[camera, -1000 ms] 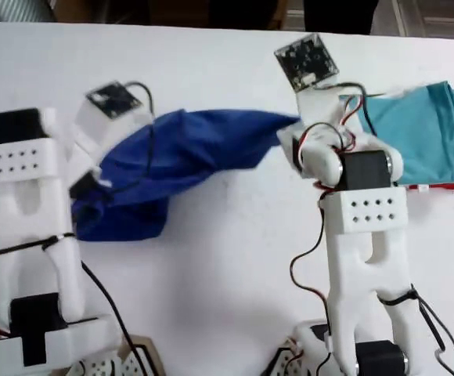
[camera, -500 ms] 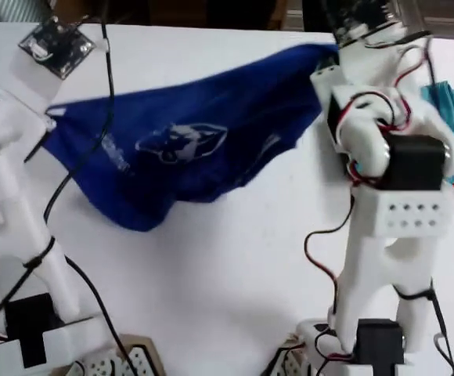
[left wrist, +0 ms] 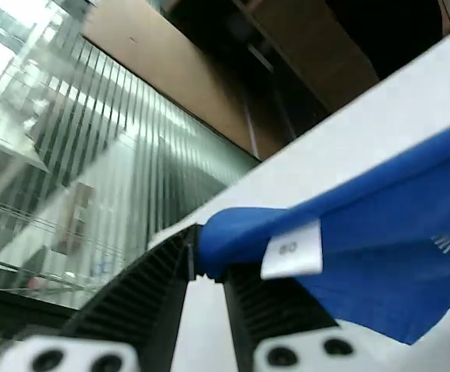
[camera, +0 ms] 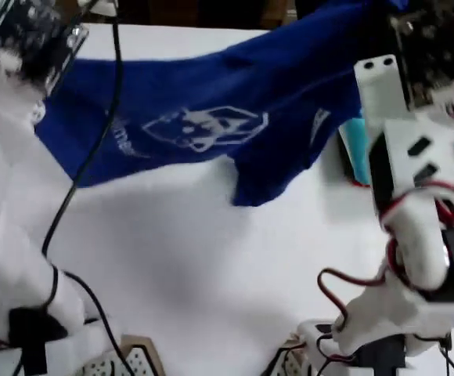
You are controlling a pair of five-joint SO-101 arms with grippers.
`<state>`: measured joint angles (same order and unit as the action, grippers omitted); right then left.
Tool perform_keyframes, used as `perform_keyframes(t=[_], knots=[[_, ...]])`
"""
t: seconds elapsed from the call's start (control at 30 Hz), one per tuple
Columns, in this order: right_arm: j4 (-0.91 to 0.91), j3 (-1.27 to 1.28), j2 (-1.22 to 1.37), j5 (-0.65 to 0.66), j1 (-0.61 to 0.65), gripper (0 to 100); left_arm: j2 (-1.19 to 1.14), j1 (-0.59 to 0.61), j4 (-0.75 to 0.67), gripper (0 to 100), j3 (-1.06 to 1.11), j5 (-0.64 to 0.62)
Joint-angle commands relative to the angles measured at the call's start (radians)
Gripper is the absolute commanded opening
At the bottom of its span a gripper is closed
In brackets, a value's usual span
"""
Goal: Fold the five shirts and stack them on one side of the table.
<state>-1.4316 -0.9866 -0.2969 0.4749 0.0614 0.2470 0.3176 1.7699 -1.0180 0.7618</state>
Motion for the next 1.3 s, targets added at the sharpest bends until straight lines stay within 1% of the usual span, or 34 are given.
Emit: perform_keyframes(t=[0.0,0.17,0.27,0.43,0.6,0.67,0.77,0.87,0.97,1.07,1.13,1.27], knots=[[-0.018,-0.100,-0.002,0.008,-0.008,1.9,0.091,-0.009,0.011,3,-0.022,-0.012],[-0.113,-0.255,-0.038,0.006,-0.004,2.0,0.216,-0.003,0.011,3,0.111,-0.014],[-0.131,-0.302,-0.094,0.008,-0.012,2.0,0.299,-0.006,0.003,3,0.226,-0.014],[-0.133,-0.304,-0.194,0.008,-0.012,2.0,0.394,-0.008,-0.018,3,0.346,-0.014],[-0.170,-0.295,-0.243,0.008,-0.007,2.0,0.440,-0.008,-0.017,3,0.371,-0.014],[-0.170,-0.242,-0.231,0.008,-0.005,2.0,0.420,-0.008,-0.020,3,0.371,-0.014],[-0.168,-0.129,-0.193,0.002,-0.004,2.1,0.358,-0.008,-0.020,3,0.371,-0.017],[-0.147,0.009,-0.131,0.000,0.013,2.1,0.245,-0.009,-0.020,3,0.371,-0.049],[-0.094,0.164,-0.054,0.005,0.033,2.1,0.089,-0.009,-0.020,3,0.371,-0.051],[0.004,0.327,0.028,0.005,0.050,2.1,-0.089,-0.009,-0.021,3,0.369,-0.048],[0.091,0.423,0.088,0.006,0.051,2.1,-0.218,-0.009,-0.058,3,0.361,-0.052],[0.269,0.534,0.225,0.006,0.050,2.1,-0.437,-0.009,-0.193,3,0.358,-0.054]])
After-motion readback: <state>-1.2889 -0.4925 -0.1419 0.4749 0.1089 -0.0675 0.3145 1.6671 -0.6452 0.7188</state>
